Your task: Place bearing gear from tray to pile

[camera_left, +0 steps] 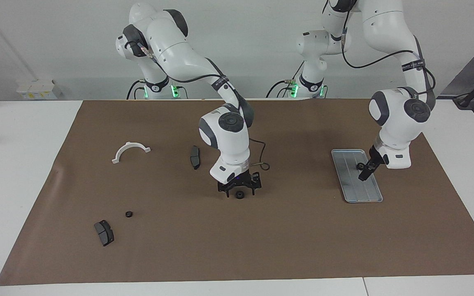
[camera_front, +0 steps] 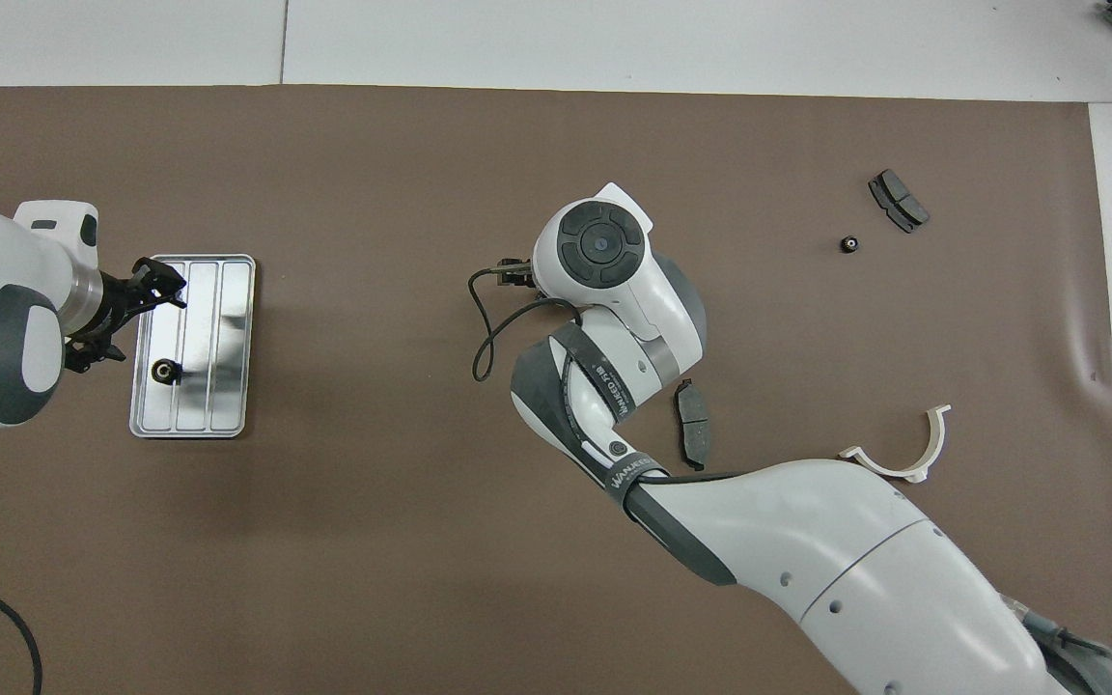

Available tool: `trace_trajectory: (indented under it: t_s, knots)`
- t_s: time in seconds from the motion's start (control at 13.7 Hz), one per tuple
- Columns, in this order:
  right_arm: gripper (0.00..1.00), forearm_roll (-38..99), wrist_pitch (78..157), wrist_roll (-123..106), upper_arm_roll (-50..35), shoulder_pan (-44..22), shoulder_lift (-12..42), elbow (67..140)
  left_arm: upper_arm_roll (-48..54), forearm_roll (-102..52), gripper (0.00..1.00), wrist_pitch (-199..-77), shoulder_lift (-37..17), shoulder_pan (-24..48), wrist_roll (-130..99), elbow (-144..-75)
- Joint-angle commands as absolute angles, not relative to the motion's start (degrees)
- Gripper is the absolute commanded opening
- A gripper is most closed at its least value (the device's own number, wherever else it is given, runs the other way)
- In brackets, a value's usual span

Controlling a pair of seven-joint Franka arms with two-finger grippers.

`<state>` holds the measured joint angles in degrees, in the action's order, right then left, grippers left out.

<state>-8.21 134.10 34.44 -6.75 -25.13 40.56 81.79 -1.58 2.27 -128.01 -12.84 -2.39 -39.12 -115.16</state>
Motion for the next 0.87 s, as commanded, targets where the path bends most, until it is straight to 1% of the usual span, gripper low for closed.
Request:
trace_trajectory:
  t_s: [0.0, 0.07, 0.15, 0.29, 0.36, 0.66, 0.73, 0.8]
  knots:
    - [0.88, -9.67, 137.11, 35.16, -6.86, -24.7, 39.46, 85.52, -0.97, 3.25, 1.0, -134.53, -9.41, -3.34, -39.81, -121.97]
    - [0.84, -10.02, 137.02, 35.16, -6.86, -24.7, 39.46, 85.52, -0.88, 3.25, 1.0, -135.95, -8.62, -3.34, -40.25, -124.17]
    - [0.77, -10.02, 137.02, 35.07, -6.86, -24.7, 39.46, 85.52, -0.88, 3.25, 1.0, -137.18, -8.44, -3.34, -40.51, -125.58]
    - [0.58, -10.02, 137.02, 35.07, -6.86, -24.7, 39.46, 85.52, -0.88, 3.25, 0.93, -139.04, -8.09, -3.08, -41.92, -127.52]
    - [0.49, -10.02, 137.02, 35.07, -6.94, -24.61, 39.55, 85.6, -0.88, 3.25, 0.88, -140.17, -8.0, -2.99, -41.75, -128.49]
    - [0.15, -10.02, 136.85, 34.98, -6.94, -24.44, 39.46, 85.52, -0.88, 3.25, 0.87, -140.89, -7.65, -3.16, -41.75, -129.72]
    - [0.08, -10.02, 136.67, 34.89, -6.86, -24.35, 39.46, 85.43, -0.88, 3.25, 0.87, -141.15, -7.47, -3.25, -41.66, -130.16]
    - [0.04, -10.19, 136.23, 34.89, -6.86, -24.08, 39.38, 85.17, -0.88, 3.25, 0.83, -141.33, -7.47, -3.34, -41.57, -130.43]
